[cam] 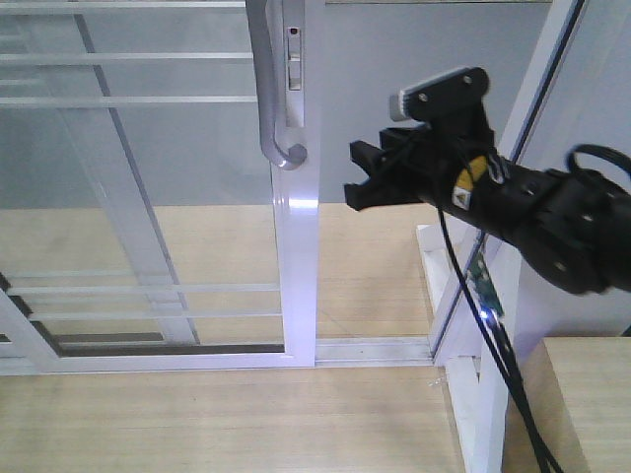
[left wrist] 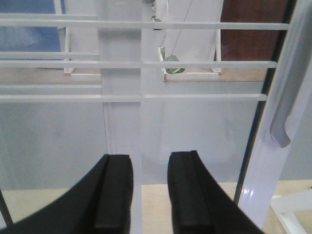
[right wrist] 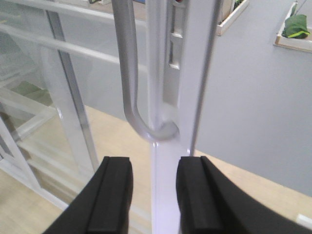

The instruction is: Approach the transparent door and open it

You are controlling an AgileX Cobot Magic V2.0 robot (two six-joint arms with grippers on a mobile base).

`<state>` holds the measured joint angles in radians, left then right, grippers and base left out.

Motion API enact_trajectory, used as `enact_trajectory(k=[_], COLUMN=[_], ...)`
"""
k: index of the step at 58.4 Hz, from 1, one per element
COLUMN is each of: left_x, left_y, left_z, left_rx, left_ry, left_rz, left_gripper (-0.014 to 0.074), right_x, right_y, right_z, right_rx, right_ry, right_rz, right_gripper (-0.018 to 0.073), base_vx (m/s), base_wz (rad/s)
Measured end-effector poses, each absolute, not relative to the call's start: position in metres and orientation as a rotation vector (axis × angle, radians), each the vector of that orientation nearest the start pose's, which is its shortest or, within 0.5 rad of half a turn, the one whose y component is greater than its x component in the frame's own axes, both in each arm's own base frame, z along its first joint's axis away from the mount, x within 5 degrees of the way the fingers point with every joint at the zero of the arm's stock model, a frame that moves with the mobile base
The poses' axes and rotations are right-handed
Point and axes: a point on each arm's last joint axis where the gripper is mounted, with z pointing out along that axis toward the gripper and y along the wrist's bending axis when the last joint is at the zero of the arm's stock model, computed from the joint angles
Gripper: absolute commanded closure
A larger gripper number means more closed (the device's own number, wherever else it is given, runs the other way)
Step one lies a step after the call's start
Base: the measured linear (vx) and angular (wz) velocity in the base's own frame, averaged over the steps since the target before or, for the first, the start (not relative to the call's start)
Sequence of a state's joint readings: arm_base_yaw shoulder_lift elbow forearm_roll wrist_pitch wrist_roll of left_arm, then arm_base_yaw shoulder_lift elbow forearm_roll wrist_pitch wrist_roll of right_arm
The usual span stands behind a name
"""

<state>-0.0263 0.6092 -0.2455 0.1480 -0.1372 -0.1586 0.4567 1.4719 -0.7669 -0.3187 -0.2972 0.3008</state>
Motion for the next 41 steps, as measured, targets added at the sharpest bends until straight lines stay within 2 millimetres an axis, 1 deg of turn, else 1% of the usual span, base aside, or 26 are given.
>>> enact_trajectory(k=[6,11,16,20,25,31,34,41], left_x=[0.128,0.132,0.139,0.148,0.158,0.174,0.185,0.22], left_y=[-0.011,-0.018,-0.025,-0.032,-0.044,-0.059,-0.066,-0.084], left_z=[0.255,0.252,0.247,0.243,0.239,0.234,0.233,0.239], left_rx=[0.085,0.109,0.143,0.171,0.213,0.264,0.285,0.316], left_ry=[1.715,1.741,1.755,1.758,1.729,1.723,1.722,1.699], left_rz=[-0.071,-0.117,-0.161,-0.204,-0.267,-0.328,-0.351,-0.38], left_gripper=[0.0257,0.0252,0.0237,0.0218,0.0184,0.0147,0.0139,0.0138], right_x=[0.237,0.208,0.186,0.173,0.165,0.162,0.162,0.161], right_y=[0.124,0.109,0.097,0.091,0.086,0.083,0.082,0.081], right_z=[0.254,0.257,0.26,0.263,0.266,0.264,0.262,0.26], right_rx=[-0.495,-0.488,-0.478,-0.469,-0.462,-0.46,-0.46,-0.461], right_ry=[1.869,1.862,1.829,1.803,1.797,1.834,1.855,1.872], right_rz=[0.377,0.366,0.364,0.364,0.355,0.333,0.323,0.315], right_gripper=[0.025,0.025,0.025,0.025,0.025,0.025,0.025,0.025], base_vx=[0.0,0.0,0.0,0.0,0.0,0.0,0.0,0.0], base_wz=[0.0,0.0,0.0,0.0,0.0,0.0,0.0,0.0])
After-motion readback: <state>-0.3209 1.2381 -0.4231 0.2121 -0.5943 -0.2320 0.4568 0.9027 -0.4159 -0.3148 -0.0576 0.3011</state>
